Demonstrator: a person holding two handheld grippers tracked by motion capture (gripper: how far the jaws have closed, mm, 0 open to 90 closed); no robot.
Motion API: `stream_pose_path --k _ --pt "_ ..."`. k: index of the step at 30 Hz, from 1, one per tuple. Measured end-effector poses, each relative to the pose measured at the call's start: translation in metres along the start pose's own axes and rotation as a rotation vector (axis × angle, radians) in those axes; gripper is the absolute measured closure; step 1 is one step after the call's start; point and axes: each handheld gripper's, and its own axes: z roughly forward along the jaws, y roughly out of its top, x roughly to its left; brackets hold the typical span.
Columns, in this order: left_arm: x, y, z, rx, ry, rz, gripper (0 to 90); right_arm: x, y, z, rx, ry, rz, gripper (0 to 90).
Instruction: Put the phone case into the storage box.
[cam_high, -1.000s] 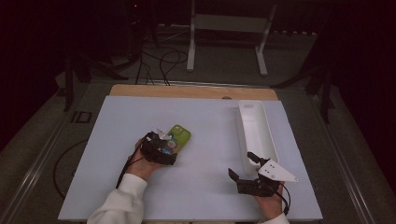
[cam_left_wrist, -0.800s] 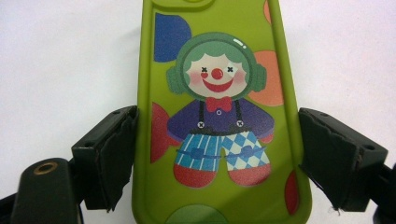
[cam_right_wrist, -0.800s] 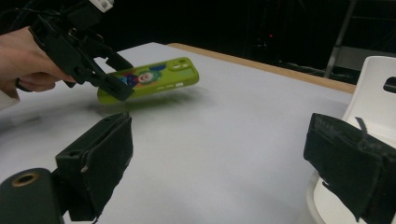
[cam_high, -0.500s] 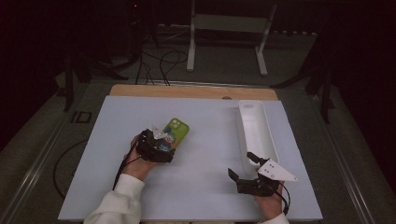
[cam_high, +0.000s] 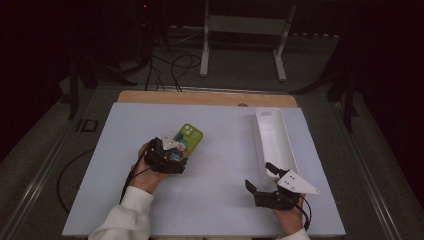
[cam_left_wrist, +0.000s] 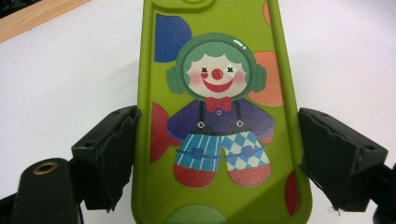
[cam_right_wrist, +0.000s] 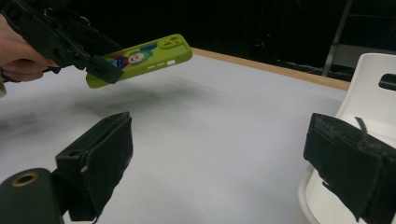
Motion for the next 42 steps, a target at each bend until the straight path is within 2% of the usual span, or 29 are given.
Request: stream_pose_path --k 15,34,42 --pt "-0.007 0.003 -0.008 -0.046 0.000 0.020 16.2 -0.002 0.000 0.000 0.003 -0.006 0.017 8.0" --pt "-0.015 0.003 -0.014 -0.081 0.008 0.047 16.2 -0.006 0.003 0.004 -0.001 0.001 0.048 8.0" --pt "-0.023 0.002 -0.018 -0.101 0.001 0.069 16.2 -0.006 0.003 0.007 0.022 0.006 0.057 8.0"
